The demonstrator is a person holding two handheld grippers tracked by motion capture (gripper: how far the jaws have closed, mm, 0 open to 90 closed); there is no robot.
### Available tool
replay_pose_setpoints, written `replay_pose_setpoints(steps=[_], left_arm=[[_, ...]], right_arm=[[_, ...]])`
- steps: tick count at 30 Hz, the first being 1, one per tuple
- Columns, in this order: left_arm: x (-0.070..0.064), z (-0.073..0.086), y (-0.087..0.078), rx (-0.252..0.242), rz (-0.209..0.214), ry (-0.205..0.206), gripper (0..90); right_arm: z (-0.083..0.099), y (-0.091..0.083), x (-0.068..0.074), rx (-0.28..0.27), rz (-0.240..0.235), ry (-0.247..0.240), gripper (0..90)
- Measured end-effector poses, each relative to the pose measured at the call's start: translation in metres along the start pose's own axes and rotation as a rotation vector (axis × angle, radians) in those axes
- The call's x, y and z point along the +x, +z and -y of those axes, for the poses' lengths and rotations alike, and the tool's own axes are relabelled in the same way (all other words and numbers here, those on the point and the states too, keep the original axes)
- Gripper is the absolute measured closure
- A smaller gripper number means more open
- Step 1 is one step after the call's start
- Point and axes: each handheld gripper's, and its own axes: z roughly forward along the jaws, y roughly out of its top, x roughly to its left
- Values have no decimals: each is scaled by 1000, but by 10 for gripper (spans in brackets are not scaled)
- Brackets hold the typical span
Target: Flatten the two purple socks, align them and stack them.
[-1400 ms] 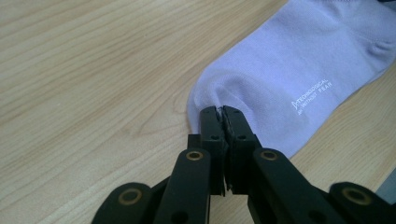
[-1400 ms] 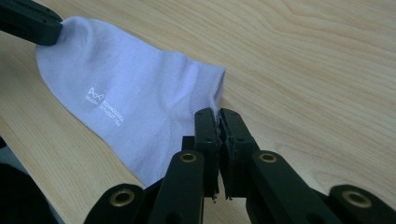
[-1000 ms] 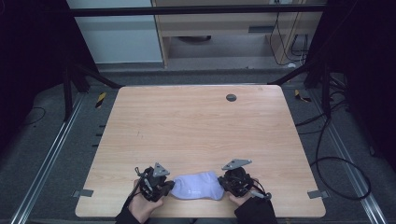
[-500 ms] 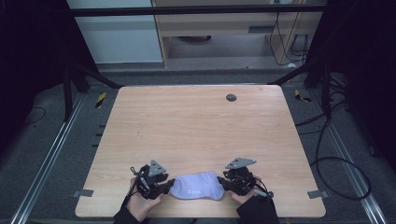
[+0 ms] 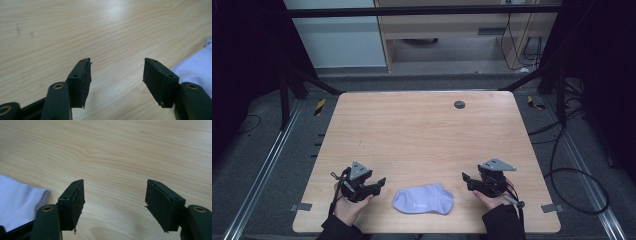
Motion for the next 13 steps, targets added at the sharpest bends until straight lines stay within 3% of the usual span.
replay_pose_setpoints(steps=[6,13], left_arm=[[21,1,-3,-36,-28,-24,358],[40,5,-3,-34,-53,-32,334]], right_arm=[[3,-3,-18,-4,30,17,271],[8,-8,-42,-12,85,42,222]])
